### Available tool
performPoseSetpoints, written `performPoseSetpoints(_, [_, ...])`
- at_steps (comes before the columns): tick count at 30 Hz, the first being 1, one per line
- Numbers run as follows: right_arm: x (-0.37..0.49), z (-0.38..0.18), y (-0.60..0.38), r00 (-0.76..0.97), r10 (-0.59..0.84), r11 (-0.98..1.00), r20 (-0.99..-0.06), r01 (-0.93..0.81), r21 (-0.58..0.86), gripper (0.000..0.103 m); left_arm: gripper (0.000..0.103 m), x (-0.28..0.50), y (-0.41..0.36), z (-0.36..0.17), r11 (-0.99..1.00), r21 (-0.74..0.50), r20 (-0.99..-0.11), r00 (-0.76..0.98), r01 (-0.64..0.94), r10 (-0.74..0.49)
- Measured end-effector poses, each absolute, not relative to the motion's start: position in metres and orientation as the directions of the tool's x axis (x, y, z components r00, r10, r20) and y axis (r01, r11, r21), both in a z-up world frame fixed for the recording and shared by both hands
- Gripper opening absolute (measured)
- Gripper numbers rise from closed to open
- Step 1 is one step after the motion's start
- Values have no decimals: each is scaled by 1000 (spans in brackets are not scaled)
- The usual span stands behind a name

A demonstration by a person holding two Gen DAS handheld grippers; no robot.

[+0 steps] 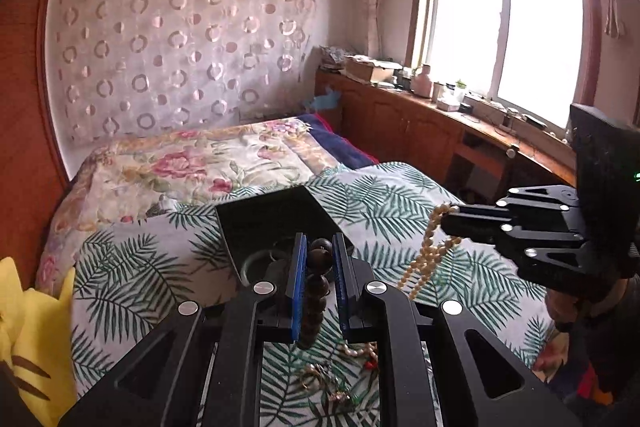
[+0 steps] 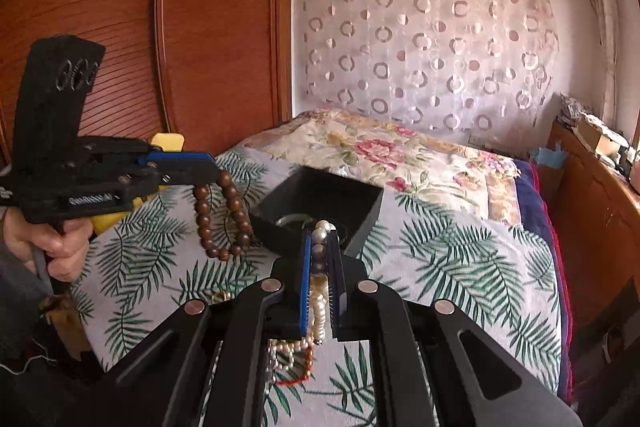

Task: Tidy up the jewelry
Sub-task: 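Grasp the brown bead bracelet with the left tool while the right tool holds the pearls, then carry pearls and bead bracelet over the black box and release both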

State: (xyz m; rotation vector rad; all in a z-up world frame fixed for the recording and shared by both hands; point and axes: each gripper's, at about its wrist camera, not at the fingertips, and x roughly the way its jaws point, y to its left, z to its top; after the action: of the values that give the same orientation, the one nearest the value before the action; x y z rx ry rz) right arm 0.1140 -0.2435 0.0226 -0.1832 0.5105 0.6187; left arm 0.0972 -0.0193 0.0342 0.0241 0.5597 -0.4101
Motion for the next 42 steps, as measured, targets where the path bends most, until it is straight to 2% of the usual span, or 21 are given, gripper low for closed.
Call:
performPoseSetpoints(13, [148,66,-216,709,530,788,-466,-614,-37,9,12,139,-5,51,945,-81,-504,805,318,-314])
performPoseSetpoints(20, [178,72,-203,708,534,790,-462,-612,-26,9,12,161,-3,53,950,-79,-510,807,302,-299])
performPoseSetpoints(33, [229,10,-188,637,490,802,-595,-597,21,9,12,187,-9,19,951,-92,-569,768,296,-294])
performPoseSetpoints(42, [240,-18,-190,595,517,794,-616,-602,84,9,12,211,-10,2,950,-94,-588,753,298,-295])
